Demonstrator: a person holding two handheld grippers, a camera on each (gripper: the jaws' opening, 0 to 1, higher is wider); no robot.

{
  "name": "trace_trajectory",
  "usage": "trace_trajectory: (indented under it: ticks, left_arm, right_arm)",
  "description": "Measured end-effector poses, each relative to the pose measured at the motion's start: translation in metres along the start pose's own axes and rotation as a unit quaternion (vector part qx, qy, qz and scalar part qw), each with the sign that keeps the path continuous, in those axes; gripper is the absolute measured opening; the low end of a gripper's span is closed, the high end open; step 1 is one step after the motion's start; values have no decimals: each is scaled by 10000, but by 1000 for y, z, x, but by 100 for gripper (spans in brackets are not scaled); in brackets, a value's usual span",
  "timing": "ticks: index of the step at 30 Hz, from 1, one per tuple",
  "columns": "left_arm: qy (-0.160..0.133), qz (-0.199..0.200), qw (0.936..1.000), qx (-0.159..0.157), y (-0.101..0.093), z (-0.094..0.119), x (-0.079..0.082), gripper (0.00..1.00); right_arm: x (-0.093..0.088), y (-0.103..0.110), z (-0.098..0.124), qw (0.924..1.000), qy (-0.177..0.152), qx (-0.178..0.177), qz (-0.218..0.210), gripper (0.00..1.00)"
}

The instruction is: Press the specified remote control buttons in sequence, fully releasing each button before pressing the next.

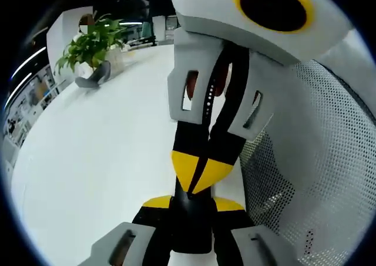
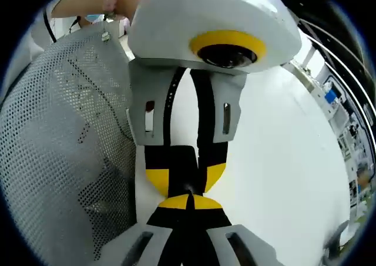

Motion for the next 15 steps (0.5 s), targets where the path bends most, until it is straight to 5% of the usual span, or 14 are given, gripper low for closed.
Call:
trace_trajectory:
  ticks: [15]
  left_arm:
    - [-65, -6, 10000, -21, 0, 1, -1, 24]
  right_arm:
    - [5, 2, -2, 9976, 158, 391, 543, 0]
Point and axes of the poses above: the point that each gripper's makers call its tool centre point, and the gripper's own axes: z roughly backward along the fingers, y roughly to its left, x roughly out of its top, the point moved 4 cm from there along z, roughly backward along the fingers
